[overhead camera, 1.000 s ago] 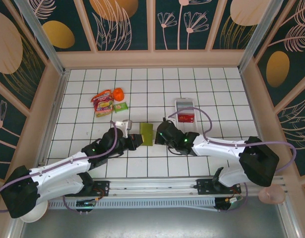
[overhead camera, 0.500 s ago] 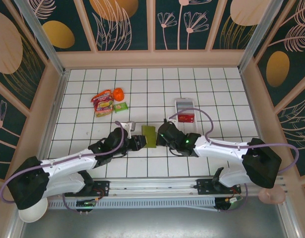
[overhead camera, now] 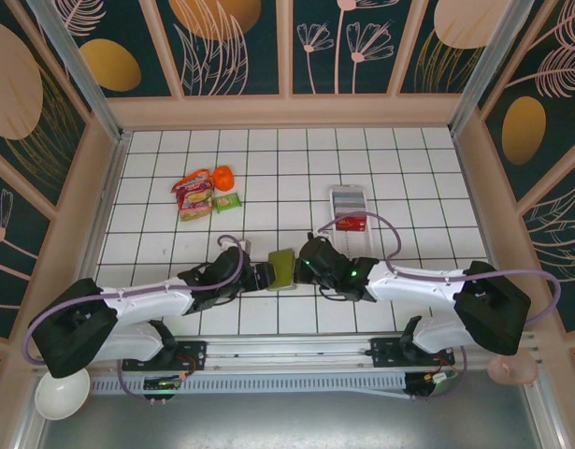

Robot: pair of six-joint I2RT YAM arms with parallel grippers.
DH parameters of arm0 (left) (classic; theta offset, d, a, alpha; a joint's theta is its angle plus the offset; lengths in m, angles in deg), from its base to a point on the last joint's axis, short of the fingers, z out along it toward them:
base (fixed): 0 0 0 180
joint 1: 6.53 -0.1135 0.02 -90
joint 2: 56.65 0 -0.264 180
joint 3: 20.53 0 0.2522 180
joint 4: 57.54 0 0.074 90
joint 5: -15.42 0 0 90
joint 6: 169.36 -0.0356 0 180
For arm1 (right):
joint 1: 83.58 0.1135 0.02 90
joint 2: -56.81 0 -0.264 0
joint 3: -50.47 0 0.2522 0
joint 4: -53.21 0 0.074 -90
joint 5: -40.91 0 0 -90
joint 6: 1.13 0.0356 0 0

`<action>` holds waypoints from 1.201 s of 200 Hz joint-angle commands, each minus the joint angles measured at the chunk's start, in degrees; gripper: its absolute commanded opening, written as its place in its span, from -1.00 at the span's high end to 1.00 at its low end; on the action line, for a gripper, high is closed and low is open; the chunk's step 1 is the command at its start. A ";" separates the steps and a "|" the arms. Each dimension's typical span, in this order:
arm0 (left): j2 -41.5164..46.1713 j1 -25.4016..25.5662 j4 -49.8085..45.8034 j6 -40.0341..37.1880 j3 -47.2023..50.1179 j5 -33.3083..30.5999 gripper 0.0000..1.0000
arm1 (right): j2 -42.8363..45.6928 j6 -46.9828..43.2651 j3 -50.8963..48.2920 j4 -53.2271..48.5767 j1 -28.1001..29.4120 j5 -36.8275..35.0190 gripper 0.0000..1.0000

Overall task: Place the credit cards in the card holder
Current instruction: Open the card holder at the bottom-center of the table.

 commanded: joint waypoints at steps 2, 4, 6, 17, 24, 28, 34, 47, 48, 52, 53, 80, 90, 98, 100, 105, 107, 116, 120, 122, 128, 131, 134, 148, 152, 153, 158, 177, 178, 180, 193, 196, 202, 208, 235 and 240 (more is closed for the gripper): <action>2.10 0.06 -0.77 -1.03 -2.28 -0.57 -0.73 | 3.55 1.68 -0.79 3.79 0.62 1.00 1.00; 2.14 0.09 -0.59 -1.10 -2.33 -0.19 -0.75 | 3.80 1.73 -0.82 3.88 0.66 0.93 1.00; 2.29 0.03 -0.39 -1.08 -2.46 0.06 -0.77 | 4.00 1.68 -0.89 3.90 0.69 0.94 1.00; 2.80 0.02 0.73 -1.44 -2.93 1.87 -0.87 | 5.04 1.70 -1.41 4.91 0.55 1.23 1.00; 2.95 0.03 1.28 -1.88 -3.45 2.96 -0.93 | 5.39 1.73 -1.55 5.25 0.55 1.44 1.00; 2.98 0.08 1.39 -2.18 -3.78 3.45 -0.96 | 5.55 1.71 -1.55 5.19 0.53 1.44 1.00; 2.95 0.08 1.44 -2.51 -4.20 3.75 -0.98 | 5.66 1.75 -1.48 5.14 0.54 1.35 1.00; 2.62 0.06 0.56 -3.01 -5.19 3.00 -0.98 | 5.66 1.82 -1.80 5.32 0.53 1.15 1.00; 2.56 0.04 0.43 -3.04 -5.26 2.91 -0.98 | 5.67 1.83 -1.81 5.33 0.57 1.16 1.00; 2.32 0.03 0.07 -3.04 -5.54 2.51 -0.97 | 5.66 1.87 -1.90 5.39 0.57 1.24 1.00; 2.24 0.02 -0.04 -3.10 -5.61 2.44 -0.97 | 5.67 1.90 -1.95 5.45 0.55 1.21 1.00; -0.43 0.03 -1.36 -3.11 -6.48 1.37 -0.98 | 5.56 2.05 -2.17 5.70 0.58 1.44 1.00; -1.49 0.02 -1.90 -3.07 -6.72 0.94 -0.97 | 5.62 2.05 -2.17 5.48 0.57 1.29 1.00; -2.22 0.05 -2.25 -3.04 -6.83 0.70 -0.95 | 5.63 2.01 -2.25 5.37 0.54 1.18 1.00; -2.41 0.07 -2.32 -3.04 -6.83 0.70 -0.94 | 5.71 2.04 -2.21 5.35 0.57 1.18 1.00; -2.66 0.10 -2.34 -3.09 -6.83 0.68 -0.92 | 5.76 2.05 -2.28 5.42 0.65 1.18 1.00; -2.76 0.10 -2.38 -3.07 -6.83 0.52 -0.91 | 5.76 2.02 -2.33 5.36 0.62 1.18 1.00; -3.09 0.08 -2.77 -2.98 -6.92 -0.06 -0.89 | 5.85 2.10 -2.38 5.28 0.61 1.18 1.00; -3.04 0.08 -2.86 -2.98 -6.93 -0.34 -0.88 | 5.89 2.05 -2.43 5.21 0.65 1.18 1.00; -3.10 0.05 -2.91 -3.15 -6.88 -0.44 -0.87 | 5.86 2.04 -2.44 5.18 0.67 1.13 1.00; -3.18 0.06 -3.08 -3.29 -6.92 -0.75 -0.86 | 6.00 2.07 -2.41 5.02 0.62 1.09 1.00; -3.19 0.01 -3.17 -3.31 -6.85 -0.99 -0.86 | 6.05 2.02 -2.43 4.95 0.61 1.01 1.00; -3.17 0.07 -3.34 -3.32 -6.96 -1.21 -0.85 | 6.14 2.01 -2.45 4.99 0.61 0.96 1.00; -3.03 0.07 -3.91 -3.28 -6.92 -1.96 -0.82 | 6.37 2.02 -2.51 4.24 0.67 0.50 1.00; -2.93 0.03 -4.01 -3.31 -6.82 -2.14 -0.79 | 6.38 2.05 -2.45 3.94 0.64 0.33 1.00; -2.89 0.06 -4.05 -3.32 -6.82 -2.13 -0.78 | 6.42 2.03 -2.49 3.89 0.63 0.31 1.00; -2.78 0.04 -4.10 -3.33 -6.71 -2.28 -0.76 | 6.42 2.01 -2.50 3.57 0.68 0.06 1.00; -2.33 0.09 -4.52 -2.98 -6.16 -3.19 -0.59 | 6.55 1.93 -2.57 2.35 0.69 -1.09 1.00; -2.28 0.10 -4.53 -3.02 -6.10 -3.27 -0.57 | 6.55 1.89 -2.63 2.27 0.70 -1.14 1.00; -2.25 0.08 -4.54 -2.99 -6.01 -3.37 -0.54 | 6.53 1.92 -2.68 2.00 0.57 -1.23 1.00; -1.93 0.09 -4.54 -2.62 -5.37 -4.18 -0.42 | 6.38 1.87 -2.83 0.99 0.38 -1.99 1.00; -1.89 0.09 -4.66 -2.55 -5.28 -4.34 -0.37 | 6.23 1.90 -2.87 0.73 0.30 -2.06 1.00; -1.73 0.04 -4.92 -2.54 -5.04 -4.81 -0.31 | 6.11 1.73 -3.18 0.39 -0.01 -2.16 1.00; -1.58 0.06 -5.10 -2.47 -4.76 -5.12 -0.28 | 5.98 1.60 -3.43 0.26 -0.28 -2.28 1.00; -1.06 0.05 -5.17 -2.29 -3.63 -5.55 -0.03 | 4.68 0.93 -4.53 -0.21 -2.04 -1.99 1.00; -0.88 0.09 -5.08 -2.23 -3.42 -5.41 0.04 | 4.39 0.82 -4.67 -0.33 -2.30 -2.00 1.00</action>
